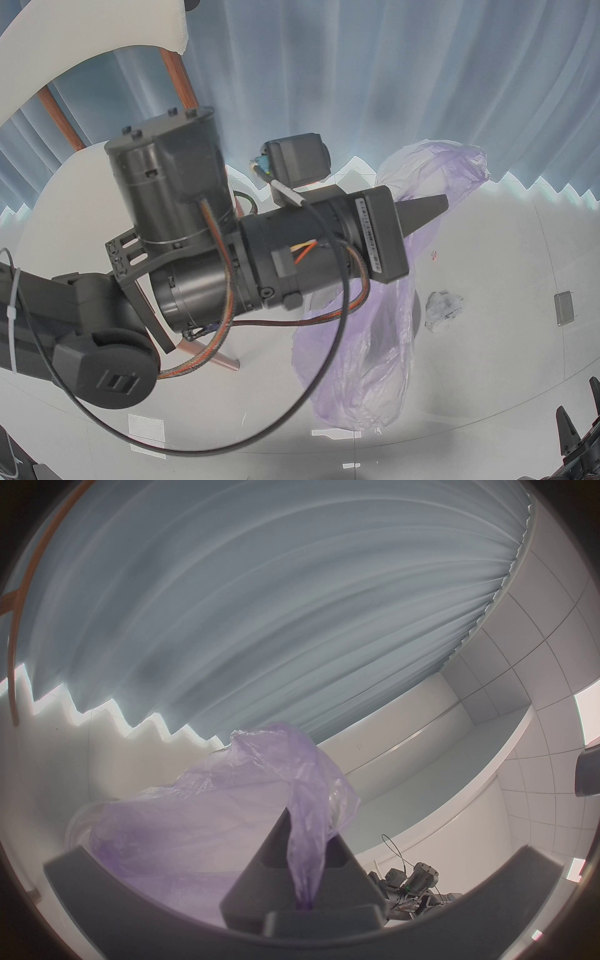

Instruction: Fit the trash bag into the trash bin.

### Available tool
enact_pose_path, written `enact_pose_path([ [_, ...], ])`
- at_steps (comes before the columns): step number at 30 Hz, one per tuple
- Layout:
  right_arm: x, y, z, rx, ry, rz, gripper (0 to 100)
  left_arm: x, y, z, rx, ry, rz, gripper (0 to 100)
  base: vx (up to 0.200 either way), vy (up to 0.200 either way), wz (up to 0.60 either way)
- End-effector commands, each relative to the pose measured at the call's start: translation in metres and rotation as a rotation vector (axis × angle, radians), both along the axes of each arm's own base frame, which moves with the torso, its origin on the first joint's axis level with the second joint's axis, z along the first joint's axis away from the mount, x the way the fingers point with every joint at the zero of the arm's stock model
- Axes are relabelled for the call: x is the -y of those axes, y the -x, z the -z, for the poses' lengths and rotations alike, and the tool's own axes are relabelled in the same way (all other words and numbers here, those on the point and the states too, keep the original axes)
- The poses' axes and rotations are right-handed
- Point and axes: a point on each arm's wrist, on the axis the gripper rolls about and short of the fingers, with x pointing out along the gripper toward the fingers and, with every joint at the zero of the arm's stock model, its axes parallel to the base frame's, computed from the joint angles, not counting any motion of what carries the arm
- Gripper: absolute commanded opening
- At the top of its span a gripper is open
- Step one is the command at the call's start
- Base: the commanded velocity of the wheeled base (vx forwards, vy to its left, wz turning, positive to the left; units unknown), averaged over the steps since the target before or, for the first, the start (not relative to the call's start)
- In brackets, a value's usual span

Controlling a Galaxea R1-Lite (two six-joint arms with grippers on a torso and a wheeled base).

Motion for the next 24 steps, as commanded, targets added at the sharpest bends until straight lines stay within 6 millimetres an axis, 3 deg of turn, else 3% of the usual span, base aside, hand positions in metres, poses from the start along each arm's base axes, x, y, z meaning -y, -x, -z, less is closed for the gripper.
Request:
enact_pose_path([
  [1, 0.000, 0.000, 0.005, 0.000, 0.000, 0.001, 100, 0.010, -0.009, 0.014, -0.010, -0.008, -0.001, 0, 0.000, 0.000, 0.00],
  [15, 0.000, 0.000, 0.005, 0.000, -0.003, 0.007, 100, 0.031, -0.025, 0.027, -0.023, -0.019, 0.005, 0, 0.000, 0.000, 0.00],
  [24, 0.000, 0.000, 0.005, -0.001, -0.005, 0.007, 100, 0.043, -0.020, 0.034, -0.027, -0.024, 0.033, 0, 0.000, 0.000, 0.00],
])
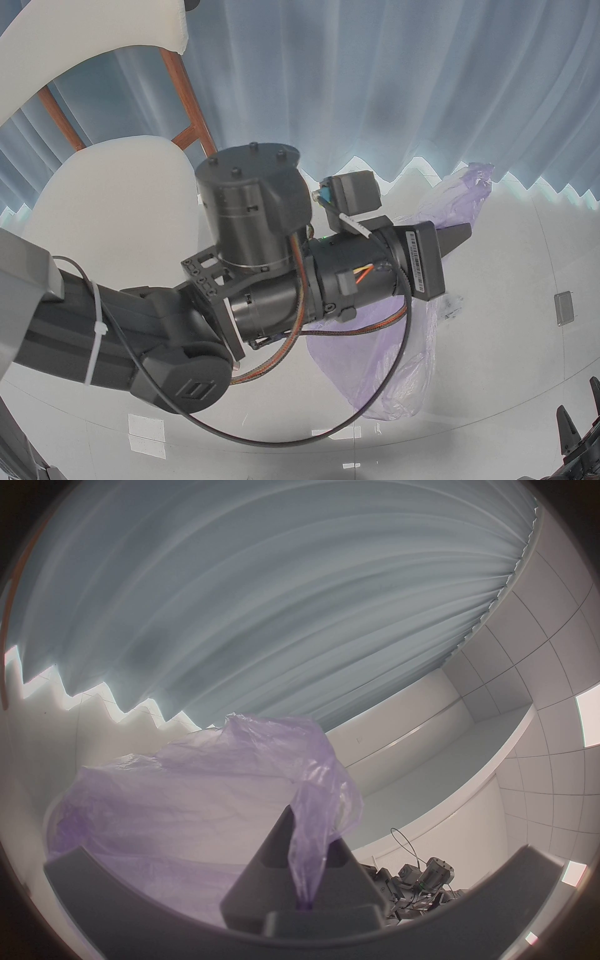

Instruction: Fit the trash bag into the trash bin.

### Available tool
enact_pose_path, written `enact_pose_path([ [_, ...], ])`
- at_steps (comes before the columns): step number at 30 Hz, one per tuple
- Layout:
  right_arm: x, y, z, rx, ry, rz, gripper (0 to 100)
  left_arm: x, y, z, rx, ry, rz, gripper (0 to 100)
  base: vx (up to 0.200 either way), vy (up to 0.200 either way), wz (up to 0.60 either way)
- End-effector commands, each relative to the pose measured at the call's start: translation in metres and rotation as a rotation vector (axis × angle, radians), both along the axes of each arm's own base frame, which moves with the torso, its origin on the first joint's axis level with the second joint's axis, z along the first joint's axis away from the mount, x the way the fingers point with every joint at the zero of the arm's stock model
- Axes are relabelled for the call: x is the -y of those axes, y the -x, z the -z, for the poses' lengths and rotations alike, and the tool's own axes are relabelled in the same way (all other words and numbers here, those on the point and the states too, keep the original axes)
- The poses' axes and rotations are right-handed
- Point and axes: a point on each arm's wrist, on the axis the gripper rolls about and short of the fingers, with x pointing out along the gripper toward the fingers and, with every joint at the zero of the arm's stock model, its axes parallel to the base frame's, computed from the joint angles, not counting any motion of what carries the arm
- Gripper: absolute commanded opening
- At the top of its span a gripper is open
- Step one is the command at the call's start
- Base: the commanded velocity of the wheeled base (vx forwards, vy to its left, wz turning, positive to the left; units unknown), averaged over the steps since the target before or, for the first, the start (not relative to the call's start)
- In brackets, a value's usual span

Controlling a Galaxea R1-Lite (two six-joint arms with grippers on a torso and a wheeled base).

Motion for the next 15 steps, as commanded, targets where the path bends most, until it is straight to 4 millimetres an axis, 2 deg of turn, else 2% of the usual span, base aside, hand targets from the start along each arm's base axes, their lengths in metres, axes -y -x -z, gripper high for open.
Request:
enact_pose_path([
  [1, 0.000, 0.000, 0.005, -0.001, 0.000, 0.000, 100, 0.005, -0.001, 0.006, -0.004, -0.004, 0.007, 0, 0.000, 0.000, 0.00],
  [8, 0.000, 0.000, 0.005, -0.001, 0.000, 0.000, 100, 0.005, -0.017, 0.018, 0.002, 0.008, -0.023, 0, 0.000, 0.000, 0.00],
  [11, 0.000, 0.000, 0.005, 0.000, -0.003, 0.003, 100, 0.007, -0.017, 0.017, 0.011, 0.019, -0.021, 0, 0.000, 0.000, 0.00],
  [15, 0.000, 0.000, 0.005, 0.000, -0.008, 0.011, 100, 0.009, -0.020, 0.025, 0.010, 0.016, -0.026, 0, 0.000, 0.000, 0.00],
])
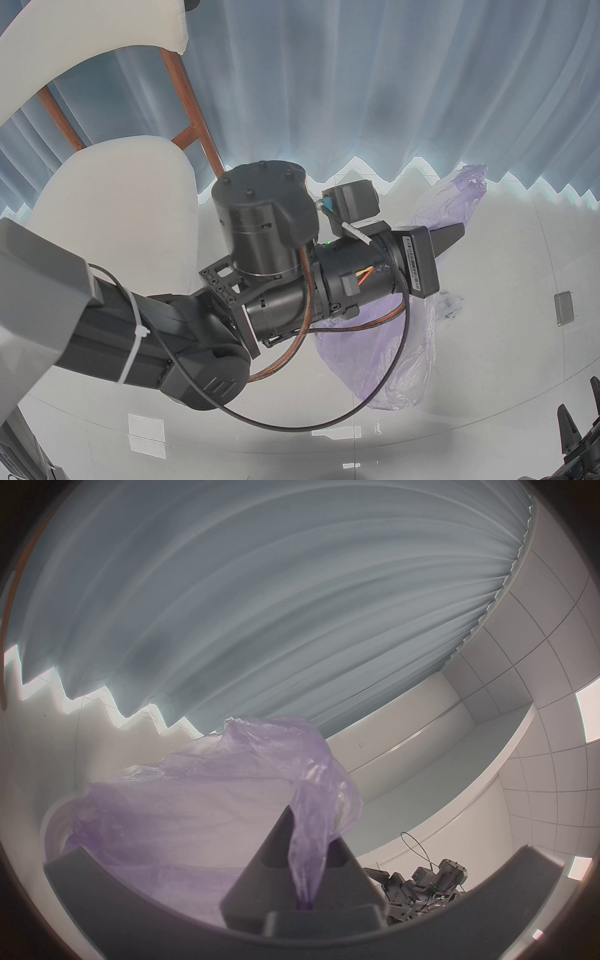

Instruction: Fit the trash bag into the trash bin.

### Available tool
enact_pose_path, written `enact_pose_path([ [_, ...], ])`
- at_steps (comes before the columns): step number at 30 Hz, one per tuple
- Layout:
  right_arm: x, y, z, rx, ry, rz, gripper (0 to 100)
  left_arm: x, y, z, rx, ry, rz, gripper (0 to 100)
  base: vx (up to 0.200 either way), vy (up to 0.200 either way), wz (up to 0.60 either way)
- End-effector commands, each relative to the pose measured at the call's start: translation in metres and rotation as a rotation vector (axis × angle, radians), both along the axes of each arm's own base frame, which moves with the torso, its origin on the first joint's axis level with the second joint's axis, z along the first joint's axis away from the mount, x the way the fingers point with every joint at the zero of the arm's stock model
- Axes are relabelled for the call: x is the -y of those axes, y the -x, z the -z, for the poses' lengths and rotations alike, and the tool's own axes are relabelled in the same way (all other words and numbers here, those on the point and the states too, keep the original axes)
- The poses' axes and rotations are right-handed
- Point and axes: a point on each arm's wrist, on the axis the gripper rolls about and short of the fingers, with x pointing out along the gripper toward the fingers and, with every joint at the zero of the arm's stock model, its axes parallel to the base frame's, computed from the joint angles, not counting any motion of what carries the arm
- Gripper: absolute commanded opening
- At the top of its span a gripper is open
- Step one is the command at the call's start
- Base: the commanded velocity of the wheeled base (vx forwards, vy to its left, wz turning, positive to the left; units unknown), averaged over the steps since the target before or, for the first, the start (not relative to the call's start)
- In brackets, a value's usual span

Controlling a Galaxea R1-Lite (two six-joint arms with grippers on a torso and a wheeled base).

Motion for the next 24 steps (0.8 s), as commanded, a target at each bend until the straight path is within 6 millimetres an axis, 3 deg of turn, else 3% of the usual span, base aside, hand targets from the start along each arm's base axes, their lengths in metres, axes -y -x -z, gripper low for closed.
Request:
enact_pose_path([
  [1, 0.000, 0.000, 0.005, 0.000, -0.002, 0.001, 100, 0.003, -0.007, 0.015, -0.007, -0.011, -0.008, 0, 0.000, 0.000, 0.00],
  [6, 0.000, 0.000, 0.005, 0.000, -0.002, 0.001, 100, -0.005, -0.021, 0.024, 0.019, 0.009, -0.051, 0, 0.000, 0.000, 0.00],
  [12, 0.000, 0.000, 0.005, 0.000, -0.002, 0.001, 100, -0.011, -0.022, 0.034, 0.063, -0.028, -0.085, 0, 0.000, 0.000, 0.00],
  [18, 0.000, 0.000, 0.005, 0.000, -0.002, 0.001, 100, -0.014, -0.025, 0.069, 0.115, -0.002, -0.129, 0, 0.000, 0.000, 0.00],
  [24, 0.000, 0.000, 0.005, 0.000, -0.002, 0.001, 100, -0.014, -0.030, 0.080, 0.117, 0.024, -0.221, 0, 0.000, 0.000, 0.00],
])
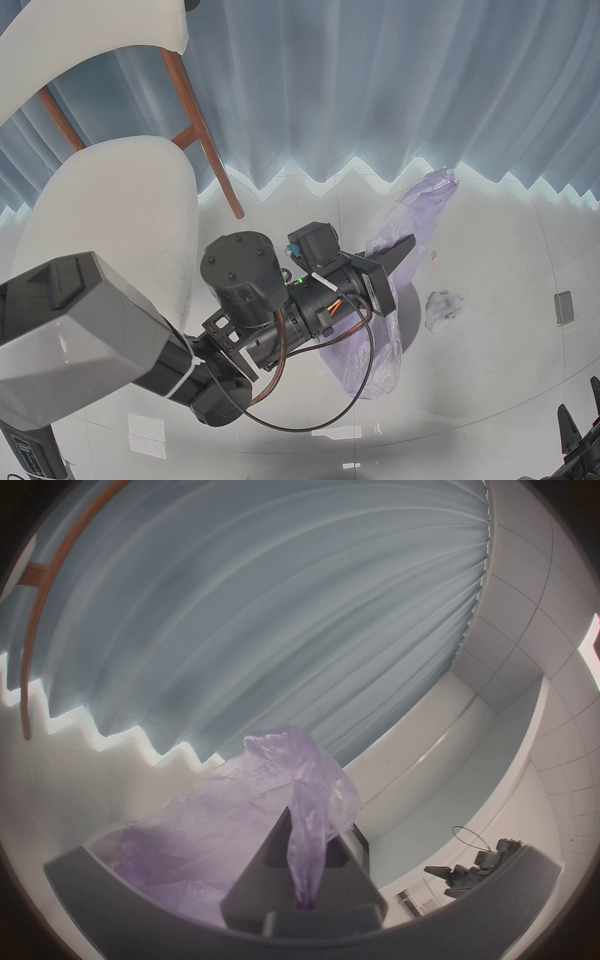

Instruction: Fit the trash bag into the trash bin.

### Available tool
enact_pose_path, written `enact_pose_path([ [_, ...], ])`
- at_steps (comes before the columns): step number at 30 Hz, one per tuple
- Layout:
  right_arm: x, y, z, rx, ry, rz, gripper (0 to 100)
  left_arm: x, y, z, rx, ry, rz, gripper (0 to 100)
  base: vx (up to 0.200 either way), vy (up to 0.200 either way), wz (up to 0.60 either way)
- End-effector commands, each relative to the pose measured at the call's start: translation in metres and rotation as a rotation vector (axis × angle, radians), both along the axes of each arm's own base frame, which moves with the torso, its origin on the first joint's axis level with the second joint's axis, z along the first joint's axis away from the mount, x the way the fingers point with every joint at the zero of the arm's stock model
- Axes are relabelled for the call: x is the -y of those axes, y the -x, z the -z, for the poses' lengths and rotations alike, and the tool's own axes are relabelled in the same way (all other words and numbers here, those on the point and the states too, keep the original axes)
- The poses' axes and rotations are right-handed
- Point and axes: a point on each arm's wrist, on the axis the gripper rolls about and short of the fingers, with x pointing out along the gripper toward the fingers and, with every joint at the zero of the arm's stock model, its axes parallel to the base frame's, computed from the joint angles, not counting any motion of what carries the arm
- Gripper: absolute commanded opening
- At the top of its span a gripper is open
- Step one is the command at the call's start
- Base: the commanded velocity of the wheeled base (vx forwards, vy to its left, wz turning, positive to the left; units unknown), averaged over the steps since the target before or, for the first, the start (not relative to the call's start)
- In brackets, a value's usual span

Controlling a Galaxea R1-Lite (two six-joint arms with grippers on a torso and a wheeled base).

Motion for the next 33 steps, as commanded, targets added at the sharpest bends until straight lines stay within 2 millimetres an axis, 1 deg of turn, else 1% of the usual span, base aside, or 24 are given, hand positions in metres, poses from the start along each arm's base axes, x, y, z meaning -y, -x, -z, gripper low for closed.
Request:
enact_pose_path([
  [1, 0.000, 0.000, 0.005, -0.001, 0.000, 0.000, 100, 0.001, -0.005, 0.026, -0.048, -0.038, -0.040, 0, 0.000, 0.000, 0.00],
  [6, 0.000, 0.000, 0.005, -0.001, -0.002, 0.000, 100, 0.000, 0.002, 0.033, -0.080, -0.056, -0.080, 0, 0.000, 0.000, 0.00],
  [10, 0.000, 0.000, 0.005, -0.001, -0.002, 0.000, 100, -0.003, 0.002, 0.036, -0.089, -0.057, -0.100, 0, 0.000, 0.000, 0.00],
  [13, 0.000, 0.000, 0.005, -0.001, -0.002, 0.000, 100, -0.004, 0.000, 0.034, -0.074, -0.046, -0.108, 0, 0.000, 0.000, 0.00],
  [15, 0.000, 0.000, 0.005, -0.001, -0.002, 0.000, 100, -0.005, 0.004, 0.033, -0.040, -0.102, -0.118, 0, 0.000, 0.000, 0.00],
  [17, 0.000, 0.000, 0.005, -0.001, -0.002, 0.000, 100, -0.005, 0.006, 0.032, -0.041, -0.119, -0.118, 0, 0.000, 0.000, 0.00],
  [18, 0.000, 0.000, 0.005, -0.001, -0.002, 0.000, 100, -0.007, 0.008, 0.028, -0.072, -0.168, -0.117, 0, 0.000, 0.000, 0.00],
  [21, 0.000, 0.000, 0.005, -0.001, 0.000, 0.000, 100, -0.001, 0.006, 0.022, -0.092, -0.204, -0.110, 0, 0.000, 0.000, 0.00],
  [23, 0.000, 0.000, 0.005, -0.002, 0.003, 0.000, 100, 0.000, 0.003, 0.022, -0.088, -0.236, -0.115, 0, 0.000, 0.000, 0.00],
  [26, 0.000, 0.000, 0.006, -0.004, 0.009, -0.003, 100, -0.002, -0.002, 0.031, -0.060, -0.418, -0.121, 0, 0.000, 0.000, 0.00],
  [28, 0.000, 0.000, 0.006, -0.006, 0.011, -0.005, 100, -0.002, -0.002, 0.034, -0.047, -0.473, -0.120, 0, 0.000, 0.000, 0.00],
  [29, 0.000, 0.000, 0.006, -0.006, 0.011, -0.005, 100, -0.002, -0.002, 0.034, -0.047, -0.473, -0.120, 0, 0.000, 0.000, 0.00],
  [30, 0.000, 0.000, 0.006, -0.006, 0.012, -0.006, 100, -0.004, -0.002, 0.040, -0.026, -0.562, -0.116, 0, 0.000, 0.000, 0.00],
  [32, 0.000, 0.000, 0.006, -0.007, 0.011, -0.005, 100, -0.006, -0.001, 0.042, -0.012, -0.626, -0.118, 0, 0.000, 0.000, 0.00],
  [33, 0.000, 0.000, 0.006, -0.005, 0.003, 0.004, 100, -0.008, 0.003, 0.040, 0.020, -0.687, -0.107, 0, 0.000, 0.000, 0.00],
])
